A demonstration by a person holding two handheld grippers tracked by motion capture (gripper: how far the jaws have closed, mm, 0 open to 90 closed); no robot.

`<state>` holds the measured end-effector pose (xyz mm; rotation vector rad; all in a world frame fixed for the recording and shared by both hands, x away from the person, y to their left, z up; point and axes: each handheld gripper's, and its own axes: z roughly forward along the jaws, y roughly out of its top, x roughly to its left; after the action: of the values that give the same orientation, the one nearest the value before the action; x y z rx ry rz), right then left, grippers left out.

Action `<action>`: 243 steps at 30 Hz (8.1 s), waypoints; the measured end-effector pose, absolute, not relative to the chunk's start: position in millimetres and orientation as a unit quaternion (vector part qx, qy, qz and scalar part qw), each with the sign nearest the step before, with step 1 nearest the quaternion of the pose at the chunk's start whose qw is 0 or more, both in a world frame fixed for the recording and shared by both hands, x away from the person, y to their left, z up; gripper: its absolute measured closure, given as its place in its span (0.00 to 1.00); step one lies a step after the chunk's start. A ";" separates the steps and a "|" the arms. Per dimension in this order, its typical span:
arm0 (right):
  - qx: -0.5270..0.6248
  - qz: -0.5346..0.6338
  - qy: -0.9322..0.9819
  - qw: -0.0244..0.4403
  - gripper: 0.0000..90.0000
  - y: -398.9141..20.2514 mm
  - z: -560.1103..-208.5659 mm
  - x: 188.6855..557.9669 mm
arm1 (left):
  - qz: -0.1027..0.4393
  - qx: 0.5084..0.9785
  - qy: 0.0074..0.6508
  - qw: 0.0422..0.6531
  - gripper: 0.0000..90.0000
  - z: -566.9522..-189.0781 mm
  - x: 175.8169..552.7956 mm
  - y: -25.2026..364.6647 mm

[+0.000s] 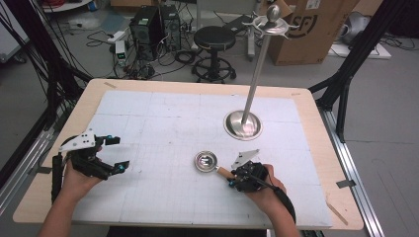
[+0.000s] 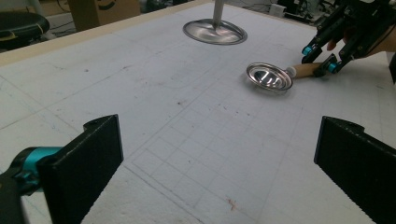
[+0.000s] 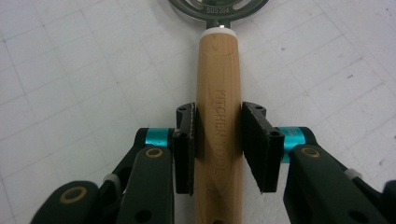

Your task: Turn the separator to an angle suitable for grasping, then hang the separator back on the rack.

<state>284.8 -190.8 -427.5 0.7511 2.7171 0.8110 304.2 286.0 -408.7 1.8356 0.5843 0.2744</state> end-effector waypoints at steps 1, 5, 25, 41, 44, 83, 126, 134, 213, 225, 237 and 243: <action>0.253 0.276 0.922 0.101 0.73 -190.8 -427.6 285.3 | 0.117 0.780 0.248 0.562 0.02 -408.5 304.2 286.3; 0.240 0.283 0.924 0.092 0.73 -186.8 -428.0 284.5 | 0.116 0.779 0.249 0.563 0.02 -408.4 304.1 286.7; 0.186 0.293 0.934 0.080 0.60 -139.8 -429.1 290.0 | 0.116 0.780 0.248 0.562 0.02 -409.1 304.7 286.1; 0.201 0.281 0.935 0.076 0.74 -164.6 -427.5 275.2 | 0.116 0.778 0.251 0.565 0.02 -408.4 304.4 287.5; 0.196 0.288 0.936 0.060 0.77 -162.1 -425.1 280.2 | 0.116 0.778 0.250 0.564 0.02 -408.6 304.9 287.5; 0.054 0.267 0.961 0.048 0.75 -67.3 -422.3 302.6 | 0.115 0.777 0.251 0.565 0.02 -408.8 305.5 287.1; 0.250 0.525 0.807 0.104 0.29 -244.4 -390.6 277.1 | 0.100 0.781 0.242 0.566 0.02 -409.6 305.3 284.1; 0.265 0.544 0.789 0.109 0.16 -253.9 -392.7 280.0 | 0.095 0.783 0.239 0.566 0.02 -410.9 307.0 282.8; 0.274 0.511 0.807 0.116 0.12 -248.6 -403.0 286.1 | 0.025 0.956 0.050 0.288 0.26 -398.7 324.6 139.0; 0.275 0.508 0.808 0.116 0.12 -247.7 -404.1 287.4 | 0.026 0.967 0.030 0.251 0.41 -408.2 323.1 128.9; 0.275 0.505 0.810 0.116 0.12 -247.1 -404.5 288.3 | 0.020 0.976 0.018 0.218 0.58 -418.2 323.4 121.8; 0.275 0.505 0.810 0.116 0.12 -247.1 -404.5 288.3 | 0.004 0.977 0.021 0.212 0.65 -418.0 325.7 120.3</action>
<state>288.3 -247.1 -404.5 0.8042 2.3716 1.4788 325.7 120.3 -418.0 2.7144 0.0597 0.0125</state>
